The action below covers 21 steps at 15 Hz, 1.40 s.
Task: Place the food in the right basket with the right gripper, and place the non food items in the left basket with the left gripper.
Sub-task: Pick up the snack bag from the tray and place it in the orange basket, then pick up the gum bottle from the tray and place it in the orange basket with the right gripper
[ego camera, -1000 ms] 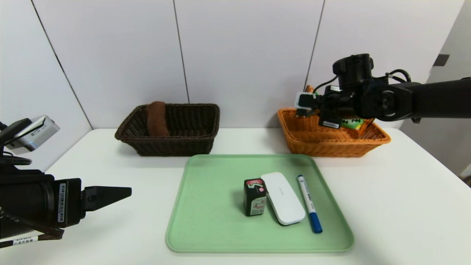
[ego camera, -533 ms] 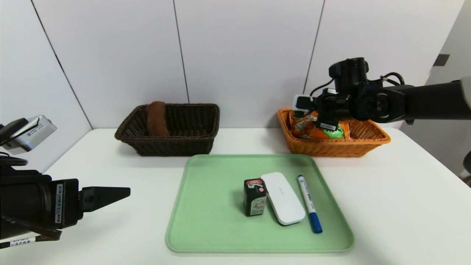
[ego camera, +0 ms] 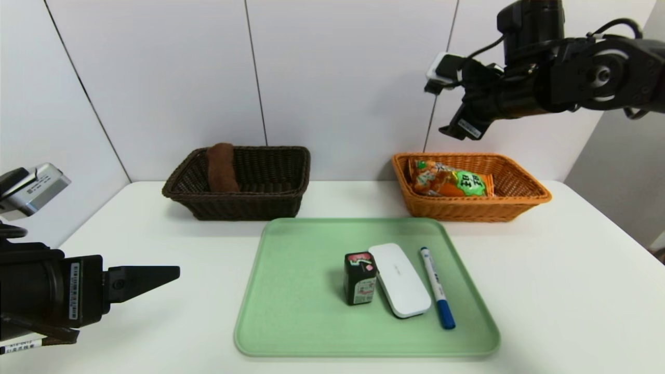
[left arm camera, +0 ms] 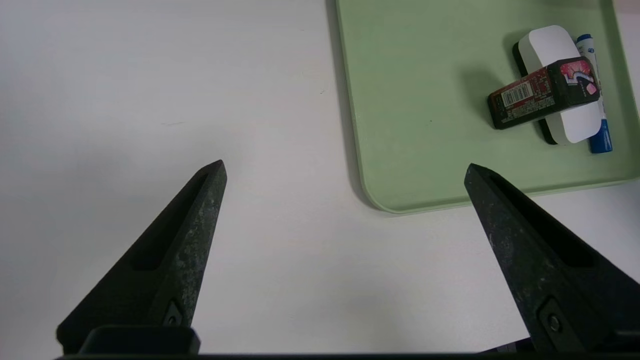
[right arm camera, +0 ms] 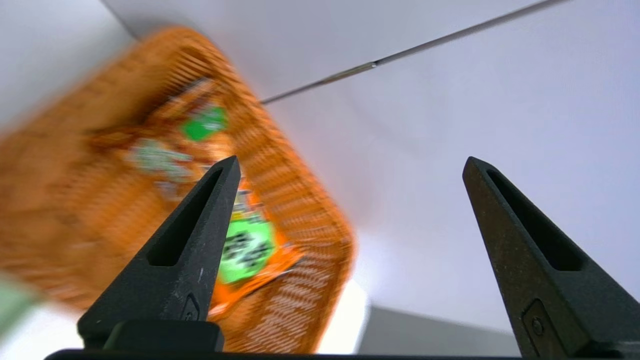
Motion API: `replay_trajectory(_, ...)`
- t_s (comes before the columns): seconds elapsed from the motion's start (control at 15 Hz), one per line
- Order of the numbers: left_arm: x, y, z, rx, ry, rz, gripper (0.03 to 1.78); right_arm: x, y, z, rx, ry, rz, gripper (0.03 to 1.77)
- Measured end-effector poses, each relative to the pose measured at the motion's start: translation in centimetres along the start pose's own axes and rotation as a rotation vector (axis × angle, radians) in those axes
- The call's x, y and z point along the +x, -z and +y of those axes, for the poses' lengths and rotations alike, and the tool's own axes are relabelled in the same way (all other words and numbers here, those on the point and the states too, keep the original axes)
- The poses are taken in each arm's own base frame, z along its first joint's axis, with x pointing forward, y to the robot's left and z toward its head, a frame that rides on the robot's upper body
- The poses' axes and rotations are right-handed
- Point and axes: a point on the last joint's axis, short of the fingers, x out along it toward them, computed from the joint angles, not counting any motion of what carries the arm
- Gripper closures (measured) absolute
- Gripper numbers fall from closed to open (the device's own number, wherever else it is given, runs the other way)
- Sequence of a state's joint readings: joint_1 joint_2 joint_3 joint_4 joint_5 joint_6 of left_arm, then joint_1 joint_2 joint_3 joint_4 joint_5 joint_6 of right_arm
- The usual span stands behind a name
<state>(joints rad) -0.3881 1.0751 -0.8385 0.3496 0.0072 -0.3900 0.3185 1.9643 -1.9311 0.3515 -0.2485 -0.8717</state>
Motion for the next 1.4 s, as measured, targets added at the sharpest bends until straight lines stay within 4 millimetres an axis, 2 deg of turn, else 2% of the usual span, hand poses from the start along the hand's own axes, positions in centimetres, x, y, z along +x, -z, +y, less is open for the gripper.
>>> replay_trajectory(0.2, -0.2, 0.0, 0.0, 0.001, 0.004, -0.006, 0.12, -3.1, -0.6, -0.2, 0.207, -0.046, 0.011, 0.2)
replay_trajectory(0.4, -0.3, 0.0, 0.0, 0.003, 0.007, -0.009, 0.12, -4.8, -1.1, 0.4, 0.435, -0.083, 0.042, 0.16)
replay_trajectory(0.67, -0.5, 0.1, 0.0, 0.003, 0.01, -0.012, 0.12, -6.1, -1.9, 2.7, 0.737, -0.181, 0.129, 0.13)
replay_trajectory(0.87, -0.7, 0.2, 0.1, 0.004, 0.013, -0.016, 0.12, -6.9, -3.0, 5.8, 0.916, -0.287, 0.237, 0.12)
replay_trajectory(1.07, -1.0, 0.3, 0.1, 0.004, 0.016, -0.023, 0.12, -7.9, -4.3, 7.8, 1.012, -0.411, 0.27, 0.11)
replay_trajectory(1.4, -1.2, 0.7, 0.3, 0.004, 0.016, -0.024, 0.12, -9.8, -5.9, 11.7, 0.971, -0.522, 0.333, 0.11)
